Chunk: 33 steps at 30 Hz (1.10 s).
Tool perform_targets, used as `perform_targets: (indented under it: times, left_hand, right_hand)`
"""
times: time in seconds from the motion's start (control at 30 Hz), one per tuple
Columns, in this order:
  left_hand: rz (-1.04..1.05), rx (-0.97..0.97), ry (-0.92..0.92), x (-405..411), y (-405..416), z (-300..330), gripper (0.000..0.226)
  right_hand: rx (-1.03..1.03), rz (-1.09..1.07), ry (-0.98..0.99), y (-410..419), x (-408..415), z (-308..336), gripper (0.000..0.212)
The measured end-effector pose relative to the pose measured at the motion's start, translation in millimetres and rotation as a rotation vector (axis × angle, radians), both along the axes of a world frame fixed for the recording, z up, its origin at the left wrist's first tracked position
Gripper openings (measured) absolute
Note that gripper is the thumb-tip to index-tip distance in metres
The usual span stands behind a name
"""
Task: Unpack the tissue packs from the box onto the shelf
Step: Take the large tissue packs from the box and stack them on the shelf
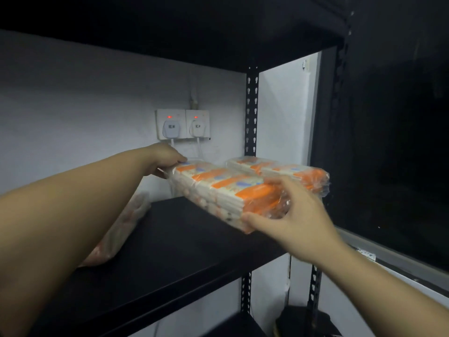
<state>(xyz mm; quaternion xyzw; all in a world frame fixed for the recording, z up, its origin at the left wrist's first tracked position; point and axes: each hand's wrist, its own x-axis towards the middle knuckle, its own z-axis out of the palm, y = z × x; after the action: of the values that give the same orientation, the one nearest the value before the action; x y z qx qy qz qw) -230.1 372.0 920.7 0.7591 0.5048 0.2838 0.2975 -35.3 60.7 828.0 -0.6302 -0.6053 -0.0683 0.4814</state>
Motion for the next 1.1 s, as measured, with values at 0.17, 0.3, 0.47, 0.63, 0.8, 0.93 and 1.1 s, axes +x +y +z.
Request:
perform_targets:
  times: [0.17, 0.3, 0.47, 0.63, 0.8, 0.93, 1.1]
  left_hand:
    - [-0.074, -0.037, -0.218, 59, -6, 38, 0.023]
    - [-0.157, -0.126, -0.406, 115, -5, 56, 0.018]
    - [-0.184, -0.194, -0.506, 163, 8, 58, 0.031]
    - [-0.157, -0.187, -0.522, 189, 31, 46, 0.031]
    - [-0.156, -0.172, -0.501, 195, 48, 29, 0.023]
    - [-0.159, -0.132, -0.461, 193, 49, 13, 0.026]
    - [-0.154, -0.064, -0.428, 192, 44, -3, 0.057]
  right_hand:
    - [0.111, -0.083, 0.025, -2, 67, 65, 0.084]
    - [0.127, -0.129, 0.046, 2, 117, 96, 0.086]
    - [0.113, -0.182, 0.032, 22, 157, 98, 0.074]
    - [0.113, -0.228, 0.025, 45, 168, 84, 0.079]
    - [0.074, -0.223, 0.021, 59, 168, 66, 0.079]
    - [0.031, -0.26, -0.033, 66, 170, 54, 0.077]
    - [-0.005, -0.336, -0.104, 66, 169, 47, 0.085]
